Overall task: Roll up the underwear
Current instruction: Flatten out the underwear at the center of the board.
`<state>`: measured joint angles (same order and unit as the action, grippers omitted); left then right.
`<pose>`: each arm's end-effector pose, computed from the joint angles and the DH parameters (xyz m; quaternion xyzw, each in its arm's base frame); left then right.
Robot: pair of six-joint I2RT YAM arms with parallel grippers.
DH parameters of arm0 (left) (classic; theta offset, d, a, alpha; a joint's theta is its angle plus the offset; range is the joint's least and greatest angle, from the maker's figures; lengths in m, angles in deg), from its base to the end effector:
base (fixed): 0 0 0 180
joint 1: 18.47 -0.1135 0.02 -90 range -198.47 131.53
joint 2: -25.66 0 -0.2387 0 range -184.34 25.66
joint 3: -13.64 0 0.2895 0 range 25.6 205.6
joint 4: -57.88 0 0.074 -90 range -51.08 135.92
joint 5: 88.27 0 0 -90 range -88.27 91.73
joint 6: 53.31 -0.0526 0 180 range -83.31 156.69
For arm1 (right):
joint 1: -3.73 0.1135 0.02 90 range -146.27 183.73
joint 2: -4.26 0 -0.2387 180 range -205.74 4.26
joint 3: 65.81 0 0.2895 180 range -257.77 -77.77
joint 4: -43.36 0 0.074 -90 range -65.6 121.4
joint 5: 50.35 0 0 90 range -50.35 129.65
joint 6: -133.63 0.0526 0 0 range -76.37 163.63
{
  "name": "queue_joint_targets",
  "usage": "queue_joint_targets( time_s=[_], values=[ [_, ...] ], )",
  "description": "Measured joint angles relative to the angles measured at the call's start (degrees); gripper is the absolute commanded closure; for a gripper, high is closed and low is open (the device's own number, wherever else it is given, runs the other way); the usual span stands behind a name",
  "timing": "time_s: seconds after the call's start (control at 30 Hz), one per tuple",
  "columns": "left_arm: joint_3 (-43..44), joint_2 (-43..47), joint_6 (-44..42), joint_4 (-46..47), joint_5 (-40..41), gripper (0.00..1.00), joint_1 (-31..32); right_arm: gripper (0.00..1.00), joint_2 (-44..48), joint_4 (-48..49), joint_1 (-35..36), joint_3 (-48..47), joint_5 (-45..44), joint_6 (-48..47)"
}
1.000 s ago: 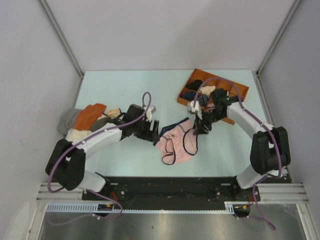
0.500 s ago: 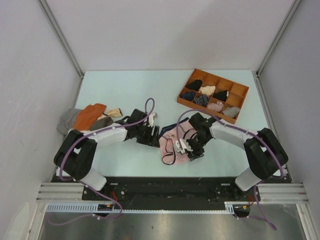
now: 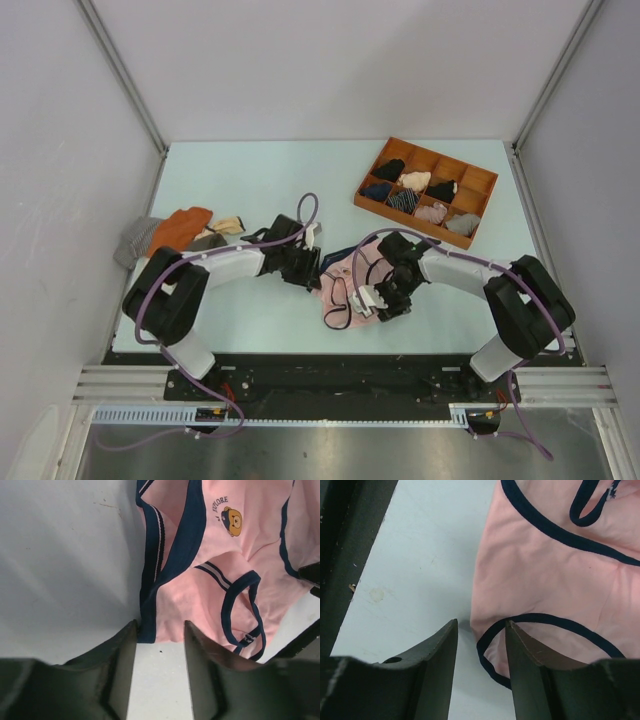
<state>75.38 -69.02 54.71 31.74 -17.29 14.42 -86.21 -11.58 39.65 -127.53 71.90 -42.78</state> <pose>0.2812 -0.2023 0.0878 0.1667 0.9369 -0.2568 0.1689 0.2174 0.1922 0.0952 -0.8476 0.4492 0.2283 0.1661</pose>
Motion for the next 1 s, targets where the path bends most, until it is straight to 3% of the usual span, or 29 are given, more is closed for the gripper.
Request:
queue_joint_targets(
  time_s=[0.07, 0.1, 0.13, 0.33, 0.47, 0.7, 0.83, 1.0],
  values=[
    [0.02, -0.17, -0.09, -0.09, 0.61, 0.82, 0.17, 0.64, -0.02, 0.24, 0.02, 0.24, -0.57, -0.52],
    [0.02, -0.31, -0.02, -0.24, 0.85, 0.97, 0.26, 0.67, -0.07, 0.33, 0.02, 0.24, -0.66, -0.76],
    [0.02, -0.50, -0.11, -0.46, 0.98, 0.99, 0.33, 0.72, -0.09, 0.48, 0.02, 0.24, -0.92, -0.87],
    [-0.20, -0.22, -0.46, -1.38, 2.78, 1.00, 0.48, 0.85, -0.02, 0.87, -0.52, 0.24, -1.86, -1.44],
    [-1.64, 2.69, -0.46, -2.97, 3.89, 1.00, 0.48, 0.87, 2.05, -0.94, -3.93, 0.42, -1.95, -2.32],
    [-3.72, 12.35, -0.15, -6.58, 1.92, 1.00, 1.31, 0.85, 6.56, -5.31, -13.25, 0.46, -3.02, -6.25],
    [-3.74, 13.31, -0.09, -8.09, -0.70, 1.00, 4.24, 0.84, 6.25, -6.27, -16.00, 0.52, -5.03, -8.50],
    [-4.15, 12.48, 0.00, -9.22, -2.64, 0.90, 9.92, 0.76, 5.51, -6.49, -19.85, 0.59, -6.08, -9.70]
  ],
)
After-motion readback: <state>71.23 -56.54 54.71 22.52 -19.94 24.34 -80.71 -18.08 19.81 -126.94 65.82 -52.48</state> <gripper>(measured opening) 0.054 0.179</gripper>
